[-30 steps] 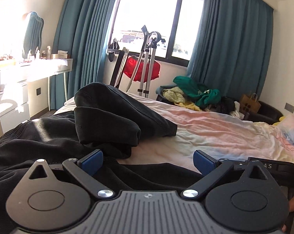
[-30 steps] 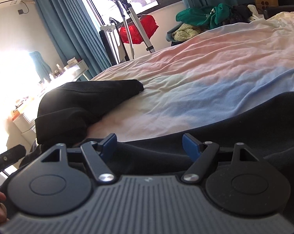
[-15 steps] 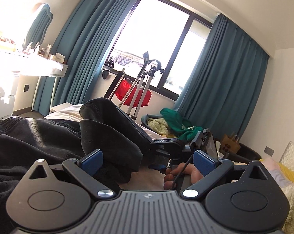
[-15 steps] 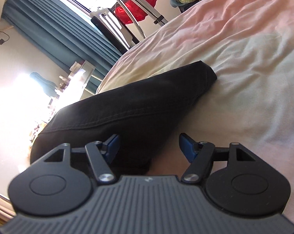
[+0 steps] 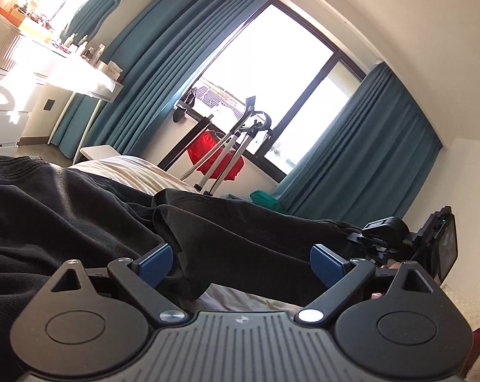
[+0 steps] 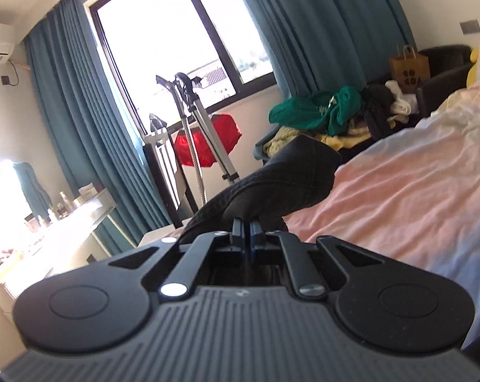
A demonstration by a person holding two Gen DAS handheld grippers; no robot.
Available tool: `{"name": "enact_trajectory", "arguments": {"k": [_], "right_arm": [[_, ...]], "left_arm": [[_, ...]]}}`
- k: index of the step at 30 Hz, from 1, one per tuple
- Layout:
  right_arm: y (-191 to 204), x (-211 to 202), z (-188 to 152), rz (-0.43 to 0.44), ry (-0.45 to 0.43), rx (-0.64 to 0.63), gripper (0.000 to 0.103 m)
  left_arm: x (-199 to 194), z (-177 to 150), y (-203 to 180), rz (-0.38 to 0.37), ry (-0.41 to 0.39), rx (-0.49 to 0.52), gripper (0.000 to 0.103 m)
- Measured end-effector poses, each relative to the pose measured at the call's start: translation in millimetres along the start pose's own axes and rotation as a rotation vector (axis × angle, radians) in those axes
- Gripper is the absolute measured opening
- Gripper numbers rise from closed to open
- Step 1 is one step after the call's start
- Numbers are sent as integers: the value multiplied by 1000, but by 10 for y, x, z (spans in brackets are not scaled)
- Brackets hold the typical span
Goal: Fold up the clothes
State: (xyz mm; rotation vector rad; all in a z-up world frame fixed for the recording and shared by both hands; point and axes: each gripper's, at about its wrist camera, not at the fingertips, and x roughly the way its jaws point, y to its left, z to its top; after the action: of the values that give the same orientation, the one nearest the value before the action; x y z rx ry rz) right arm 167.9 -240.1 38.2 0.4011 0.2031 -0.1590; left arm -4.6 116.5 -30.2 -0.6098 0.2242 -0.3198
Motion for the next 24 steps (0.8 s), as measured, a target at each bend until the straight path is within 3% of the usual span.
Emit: {"name": "enact_trajectory", "arguments": {"k": [3,5,10,13,18,20,22,24], "right_arm": [[-227,-197,462,-97,-44,-90,6],[-401,-131,645,-171,-18,-112,6],[-970,494,589,-345,123,-178,7],[-1352,794,347,-341,217,-41,8],[-1755,980,-31,-233,346,133,11],[-1857,837,-68,-193,347,179,26],[-1957,670,-97,-161,345,227,61],[-2120,453,-155,-135,334,320,67]], "left_arm": [[-6,-14,-78,-9,-5,30,95],[12,-47,-141,-7,-1,56,95],[120,-212,-229,10,43,109,95],[216,-312,-247,22,68,147,95],[390,-469,-220,30,117,155,95],[457,-532,-202,33,136,149,95],[524,-600,-182,52,156,132,95],[608,-674,-148,77,180,102,95]]}}
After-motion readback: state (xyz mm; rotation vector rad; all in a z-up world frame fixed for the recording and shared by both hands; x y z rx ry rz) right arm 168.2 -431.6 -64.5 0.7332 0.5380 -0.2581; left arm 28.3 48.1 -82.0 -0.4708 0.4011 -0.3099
